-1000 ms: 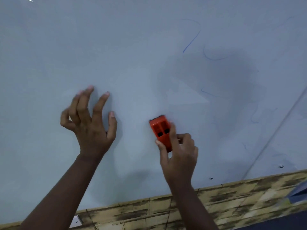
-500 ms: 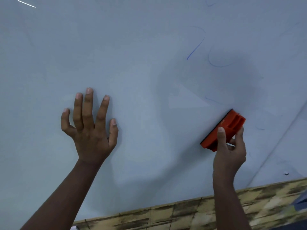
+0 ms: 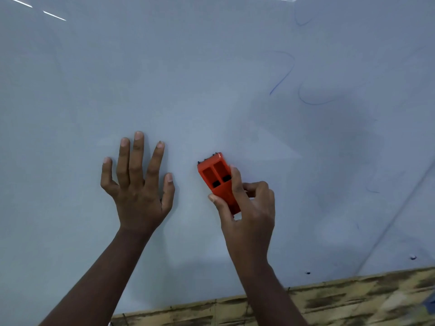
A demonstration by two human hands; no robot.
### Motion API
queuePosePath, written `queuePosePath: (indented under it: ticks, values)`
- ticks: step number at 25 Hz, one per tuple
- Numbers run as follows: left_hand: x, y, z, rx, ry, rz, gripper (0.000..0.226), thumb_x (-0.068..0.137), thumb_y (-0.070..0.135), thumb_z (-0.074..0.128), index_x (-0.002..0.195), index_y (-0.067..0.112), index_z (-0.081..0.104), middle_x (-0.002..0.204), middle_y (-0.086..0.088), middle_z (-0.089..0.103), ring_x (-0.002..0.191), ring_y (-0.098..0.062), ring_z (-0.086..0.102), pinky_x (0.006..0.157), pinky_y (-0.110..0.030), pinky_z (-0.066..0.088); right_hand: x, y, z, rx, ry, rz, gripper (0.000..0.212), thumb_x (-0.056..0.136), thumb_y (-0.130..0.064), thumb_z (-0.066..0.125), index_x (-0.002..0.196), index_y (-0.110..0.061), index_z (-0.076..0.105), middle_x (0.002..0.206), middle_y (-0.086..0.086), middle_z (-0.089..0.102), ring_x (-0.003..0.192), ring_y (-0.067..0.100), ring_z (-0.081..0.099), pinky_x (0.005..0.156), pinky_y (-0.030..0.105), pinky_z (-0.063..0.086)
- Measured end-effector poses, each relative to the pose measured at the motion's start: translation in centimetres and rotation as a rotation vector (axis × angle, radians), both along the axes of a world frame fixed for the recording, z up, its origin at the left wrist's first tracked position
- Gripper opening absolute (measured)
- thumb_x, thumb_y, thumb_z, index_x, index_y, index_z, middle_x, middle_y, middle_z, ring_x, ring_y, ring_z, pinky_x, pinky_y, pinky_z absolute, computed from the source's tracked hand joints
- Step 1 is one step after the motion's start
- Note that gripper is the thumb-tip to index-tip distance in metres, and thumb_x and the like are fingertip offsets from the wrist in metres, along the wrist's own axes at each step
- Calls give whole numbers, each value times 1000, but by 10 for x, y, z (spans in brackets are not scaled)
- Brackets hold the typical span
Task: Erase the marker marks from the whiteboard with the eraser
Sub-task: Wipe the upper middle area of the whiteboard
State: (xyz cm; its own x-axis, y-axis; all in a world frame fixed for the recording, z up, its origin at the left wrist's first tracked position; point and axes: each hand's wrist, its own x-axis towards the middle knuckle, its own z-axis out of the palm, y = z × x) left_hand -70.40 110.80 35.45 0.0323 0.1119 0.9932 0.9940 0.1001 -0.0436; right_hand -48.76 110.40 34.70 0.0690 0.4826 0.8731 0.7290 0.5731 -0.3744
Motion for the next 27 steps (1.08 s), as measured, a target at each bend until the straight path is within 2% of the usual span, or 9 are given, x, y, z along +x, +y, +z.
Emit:
queuePosePath:
  ticks: [4,7,9,12,16,18,20,22,27]
  values:
    - [-2,0,-1,2,8,2,61,108,36,45,166,20,35,174,-13,24,164,-27,14,125,-57,16,33,10,26,80,-92,-35,63,90,-56,68,147,-31,57,102,3,56,88,21,54,69,41,54]
    - [-2,-1,-1,-3,5,-10,61,108,36,46,166,20,35,173,-13,24,165,-26,13,126,-56,15,74,30,46,20,183,-36,64,90,-53,71,148,-32,56,99,-1,52,88,23,57,74,44,55]
    - [0,-3,0,1,-14,-25,59,108,36,47,164,19,38,172,-12,26,164,-25,14,126,-56,16,105,41,51,-24,396,-9,66,90,-49,76,149,-30,55,98,-1,49,84,16,58,76,47,58]
    - [5,-8,6,0,-48,-46,56,106,36,49,159,18,47,168,-11,34,160,-28,26,122,-55,21,138,49,57,-101,612,-5,66,91,-47,76,150,-29,53,99,-5,52,84,6,58,88,41,58]
    - [4,-16,34,-5,-80,-46,56,104,36,51,157,18,48,160,-8,40,144,-32,40,108,-54,26,147,50,74,-163,694,-19,65,94,-50,72,152,-31,50,97,-17,53,80,-14,57,94,28,51]
    - [1,-18,57,-6,-71,-53,58,104,35,51,159,18,45,161,-9,41,145,-33,41,106,-55,28,135,50,90,-133,690,-32,66,93,-51,72,151,-28,52,99,-8,57,78,-5,59,95,37,53]
    - [-2,-16,84,-3,-34,-51,60,104,35,50,161,16,43,166,-10,38,153,-32,35,109,-58,28,113,47,107,-85,608,-30,65,92,-52,73,149,-25,55,98,2,58,75,10,57,90,46,54]
    - [-4,-13,114,11,-10,-49,62,106,37,47,164,16,39,172,-12,31,160,-32,26,115,-61,25,81,37,117,-5,390,-13,65,90,-54,70,147,-24,58,91,5,54,78,23,58,78,43,54]
    - [-8,-5,160,25,60,-34,66,108,37,43,168,15,28,176,-14,19,164,-32,16,125,-63,16,11,8,100,140,-162,23,65,89,-62,60,146,-30,57,92,-2,49,81,19,50,64,33,50]
